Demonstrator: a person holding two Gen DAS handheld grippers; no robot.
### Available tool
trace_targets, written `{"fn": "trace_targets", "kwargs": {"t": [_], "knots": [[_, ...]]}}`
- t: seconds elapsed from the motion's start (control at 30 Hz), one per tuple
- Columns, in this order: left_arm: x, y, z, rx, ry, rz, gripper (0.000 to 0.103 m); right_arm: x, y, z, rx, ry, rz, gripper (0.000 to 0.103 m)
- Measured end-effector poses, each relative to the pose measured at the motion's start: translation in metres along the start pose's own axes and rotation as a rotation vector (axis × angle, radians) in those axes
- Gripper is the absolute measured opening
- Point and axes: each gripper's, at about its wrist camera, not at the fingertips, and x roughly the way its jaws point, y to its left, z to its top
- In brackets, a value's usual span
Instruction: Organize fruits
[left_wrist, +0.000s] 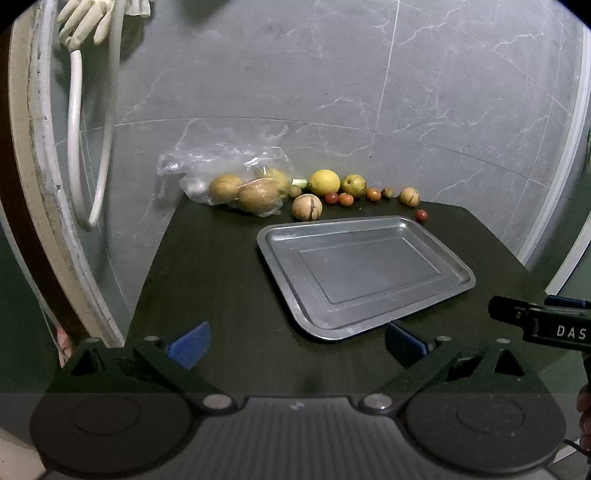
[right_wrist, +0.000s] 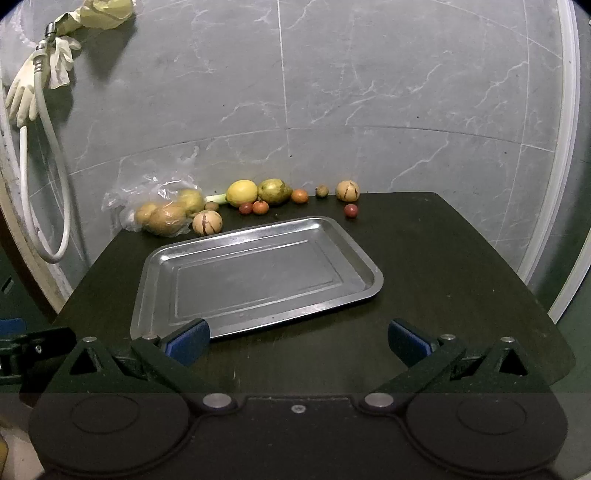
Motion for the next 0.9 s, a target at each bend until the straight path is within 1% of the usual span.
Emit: {"fn": "trace_targets", "kwargs": {"t": [0.2,0.4,0.5,0.63,0.9], "knots": [[0.006,0.003,0.004,-0.020,0.014,0.000,0.102,0.000,0.001,0.001,-0.014,0.007,0.007,0.102],[0.025,0.008,0.014,-0.054,0.046,0.011,0.102,0.008,0.003,0.006,-0.052,0.007,0.009,0.102],[0.038,0.011,0.024,-0.085,0.055,0.016,0.102,0.021,0.002,0.011,-0.081,0.010,0.018,0.102],[0.057,0.009,0.039,-0.102,0.062,0.025,0.102,0.042,-0.002,0.024,-0.104,0.018,0.036,0.102],[0.105,-0.009,0.075,-0.121,0.076,0.037,0.102,0.092,-0.022,0.055,-0.126,0.037,0.073,0.102]]}}
